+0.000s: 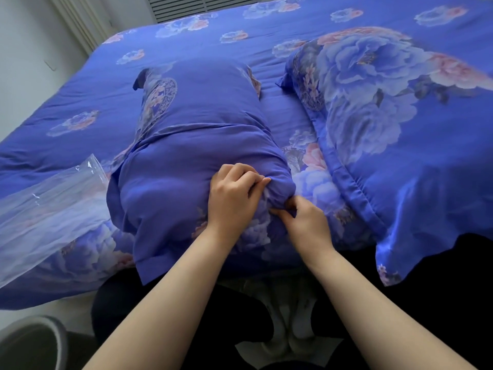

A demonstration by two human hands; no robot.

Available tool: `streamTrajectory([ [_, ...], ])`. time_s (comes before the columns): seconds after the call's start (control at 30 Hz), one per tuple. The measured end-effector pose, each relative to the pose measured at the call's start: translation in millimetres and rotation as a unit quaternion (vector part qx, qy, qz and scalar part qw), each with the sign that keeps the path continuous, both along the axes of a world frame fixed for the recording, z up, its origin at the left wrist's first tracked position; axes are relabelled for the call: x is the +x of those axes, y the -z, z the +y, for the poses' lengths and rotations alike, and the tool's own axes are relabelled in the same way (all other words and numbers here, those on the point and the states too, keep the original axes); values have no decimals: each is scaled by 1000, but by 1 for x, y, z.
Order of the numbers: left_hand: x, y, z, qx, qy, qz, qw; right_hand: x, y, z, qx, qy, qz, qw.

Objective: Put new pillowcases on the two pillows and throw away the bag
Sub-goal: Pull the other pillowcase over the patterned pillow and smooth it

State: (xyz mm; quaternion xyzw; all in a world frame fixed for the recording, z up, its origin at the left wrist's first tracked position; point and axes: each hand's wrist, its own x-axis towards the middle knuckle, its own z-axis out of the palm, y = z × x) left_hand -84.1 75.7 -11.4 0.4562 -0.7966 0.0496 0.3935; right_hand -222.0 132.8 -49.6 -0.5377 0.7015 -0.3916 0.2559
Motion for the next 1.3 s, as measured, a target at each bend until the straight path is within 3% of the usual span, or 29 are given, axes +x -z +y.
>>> streamTrajectory([
  [0.13,-3,-1,0,18,-23,-37,999,-14,-11,10,76,-57,132,987],
  [0.2,-5,-2,-1,25,-35,-50,998,-18,-14,17,62,-55,132,988],
  [0.3,-7,-1,-3,52,-45,-82,994,-15,-15,30,-36,9,-94,995],
  [0.4,-13,-3,-2,72,-46,-123,989,-8,-16,29,-107,66,-298,946],
  [0.5,-14,-4,1,82,-55,-140,985,9,-26,16,-135,104,-364,916],
  [0.57,-10,-4,1,108,-54,-124,985,23,-31,7,-152,89,-363,915],
  [0.63,-7,-6,1,169,-59,-92,979,31,-28,-1,-169,53,-292,940],
  [0.73,2,-11,-2,233,-96,-9,968,33,-19,-12,-202,5,-72,977],
  [0.83,14,-20,-11,264,-115,57,956,40,-19,-16,-233,-45,59,970],
  [0.93,23,-25,-20,286,-119,111,944,48,-18,-17,-193,-116,175,958],
  [1.0,25,-31,-23,248,-120,124,953,49,-17,-19,-167,-125,248,946],
  [1.17,28,-47,-26,40,-110,16,993,43,-28,-30,-93,-164,335,923],
  [1.23,30,-54,-28,-14,-92,-34,995,44,-25,-34,-108,-155,384,904],
  [1.3,33,-58,-32,-4,-84,-36,996,50,-27,-40,-149,-133,435,878],
])
